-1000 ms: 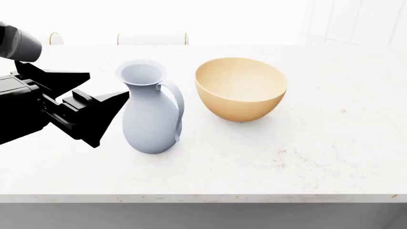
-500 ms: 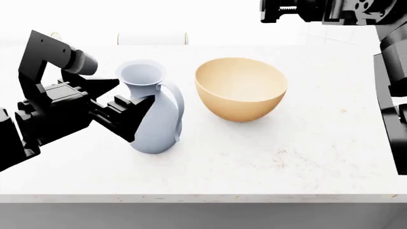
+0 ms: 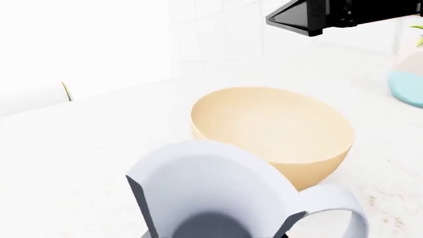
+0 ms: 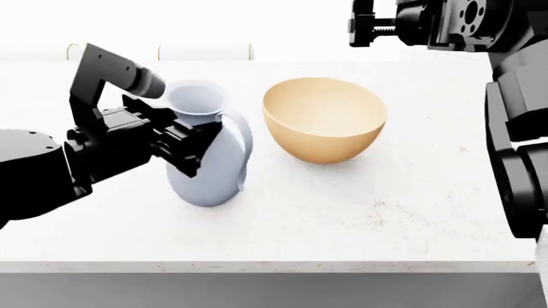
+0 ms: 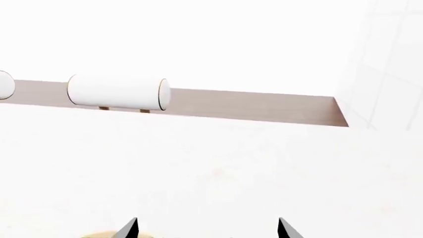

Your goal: Pick the pitcher and bowl and place them in the sink. Then turn on the water.

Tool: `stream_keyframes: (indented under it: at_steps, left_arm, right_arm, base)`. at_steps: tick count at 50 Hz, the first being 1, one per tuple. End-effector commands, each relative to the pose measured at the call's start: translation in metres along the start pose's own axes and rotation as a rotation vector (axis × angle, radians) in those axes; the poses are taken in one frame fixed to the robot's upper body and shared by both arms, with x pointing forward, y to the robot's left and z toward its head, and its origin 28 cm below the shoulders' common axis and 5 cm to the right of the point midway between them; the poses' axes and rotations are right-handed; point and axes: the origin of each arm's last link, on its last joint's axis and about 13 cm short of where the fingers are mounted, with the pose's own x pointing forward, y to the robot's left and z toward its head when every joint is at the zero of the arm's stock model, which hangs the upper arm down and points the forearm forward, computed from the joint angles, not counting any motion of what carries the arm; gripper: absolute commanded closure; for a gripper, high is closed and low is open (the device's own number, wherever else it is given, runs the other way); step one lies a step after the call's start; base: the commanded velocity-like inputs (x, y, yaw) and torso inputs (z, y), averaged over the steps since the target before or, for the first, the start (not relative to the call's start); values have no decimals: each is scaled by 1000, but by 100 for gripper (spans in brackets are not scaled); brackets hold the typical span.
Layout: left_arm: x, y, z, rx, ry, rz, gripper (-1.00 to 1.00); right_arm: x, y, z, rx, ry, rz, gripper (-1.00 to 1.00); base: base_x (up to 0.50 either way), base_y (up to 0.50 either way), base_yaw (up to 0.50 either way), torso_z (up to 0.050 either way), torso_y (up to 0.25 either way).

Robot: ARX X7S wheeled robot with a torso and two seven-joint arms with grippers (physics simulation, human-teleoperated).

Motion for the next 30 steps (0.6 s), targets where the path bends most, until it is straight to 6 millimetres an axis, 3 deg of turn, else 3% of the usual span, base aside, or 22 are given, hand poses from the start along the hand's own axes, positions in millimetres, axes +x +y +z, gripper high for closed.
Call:
stream_keyframes:
  at_steps: [1, 11, 22, 30]
  left_arm:
    - [8, 0, 0, -15, -7, -28, 100]
    - [5, 1, 15, -8, -54, -4, 100]
    - [-8, 9, 57, 27, -157, 67, 100]
    - [-17, 16, 78, 60, -219, 122, 100]
  right_arm:
    - [2, -2, -4, 15, 6, -12, -100]
    - [-9, -5, 3, 56, 51, -59, -100]
    - [-19, -3, -6, 239, 225, -101, -100]
    - [-19, 2, -14, 275, 318, -33, -100]
  base:
    - [0, 0, 0, 0, 0]
    - [0, 0, 0, 0, 0]
    - [0, 0, 0, 0, 0]
    - [0, 0, 0, 0, 0]
